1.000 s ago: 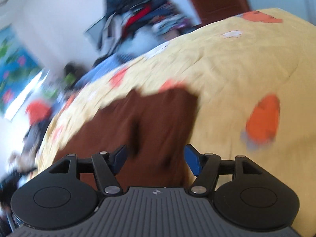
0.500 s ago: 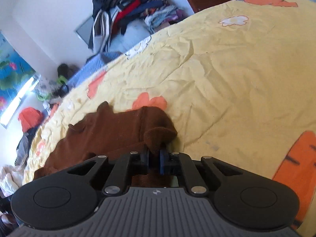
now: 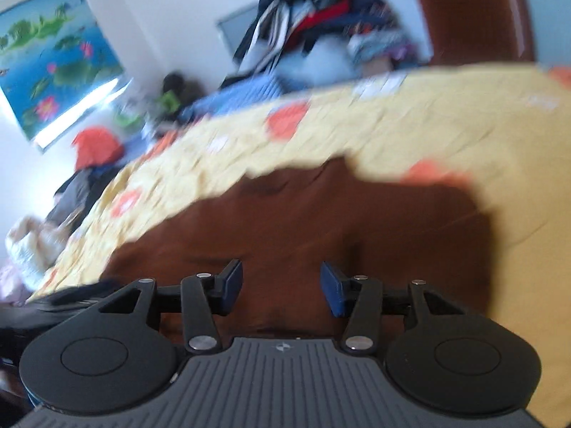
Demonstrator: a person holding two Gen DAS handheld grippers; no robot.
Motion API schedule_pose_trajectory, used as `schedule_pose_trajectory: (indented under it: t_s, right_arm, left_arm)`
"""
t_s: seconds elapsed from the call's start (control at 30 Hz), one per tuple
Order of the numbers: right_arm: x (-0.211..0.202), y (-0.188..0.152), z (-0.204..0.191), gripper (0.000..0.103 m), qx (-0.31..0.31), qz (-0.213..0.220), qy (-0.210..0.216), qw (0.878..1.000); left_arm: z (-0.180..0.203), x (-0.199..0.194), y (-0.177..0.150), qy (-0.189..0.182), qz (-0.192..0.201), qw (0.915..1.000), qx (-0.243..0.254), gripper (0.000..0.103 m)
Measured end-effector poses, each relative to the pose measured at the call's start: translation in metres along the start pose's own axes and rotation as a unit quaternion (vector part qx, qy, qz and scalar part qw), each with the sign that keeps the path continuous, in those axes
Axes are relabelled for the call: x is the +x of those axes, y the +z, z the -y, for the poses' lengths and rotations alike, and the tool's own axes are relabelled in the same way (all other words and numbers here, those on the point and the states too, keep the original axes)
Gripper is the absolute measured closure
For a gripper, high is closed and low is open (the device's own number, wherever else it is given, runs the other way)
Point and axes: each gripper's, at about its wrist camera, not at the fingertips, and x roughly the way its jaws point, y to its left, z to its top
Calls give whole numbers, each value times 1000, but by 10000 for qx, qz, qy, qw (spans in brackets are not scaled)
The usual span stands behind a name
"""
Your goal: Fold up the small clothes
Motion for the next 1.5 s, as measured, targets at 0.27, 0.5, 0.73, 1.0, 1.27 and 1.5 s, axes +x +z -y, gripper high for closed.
schedule_pose_trajectory:
  t_s: [0.27,0.5,0.73,1.0,1.27,1.5]
  right_arm:
    - [21,-32,-24,44,-949,4,-297,9950]
    - [-80,-44,-16,8,-284,301,10,9991]
    - [-175,-141,49,5,780,-110,-503,9956]
    - [-199,-191,36,5,1474,-774,889,9820]
    - [-213,-231,16,12,1955,-1279,1816,9552]
    - [-213,-245,33,77,2558,-1267,1481,9469]
  left_arm:
    - [8,5,-17,206,261,9976,602,18]
    - [-19,-84,-49,-70,771,9963,367,17]
    - [-86,-168,-131,-451,84,9968,-652,17]
    - [-105,-187,-169,-2302,-677,9482,-2083,9]
    - [-101,-196,-200,-3066,-1412,9017,-2702,15]
    - [-114,-191,-205,-2664,-1635,9001,-3036,77]
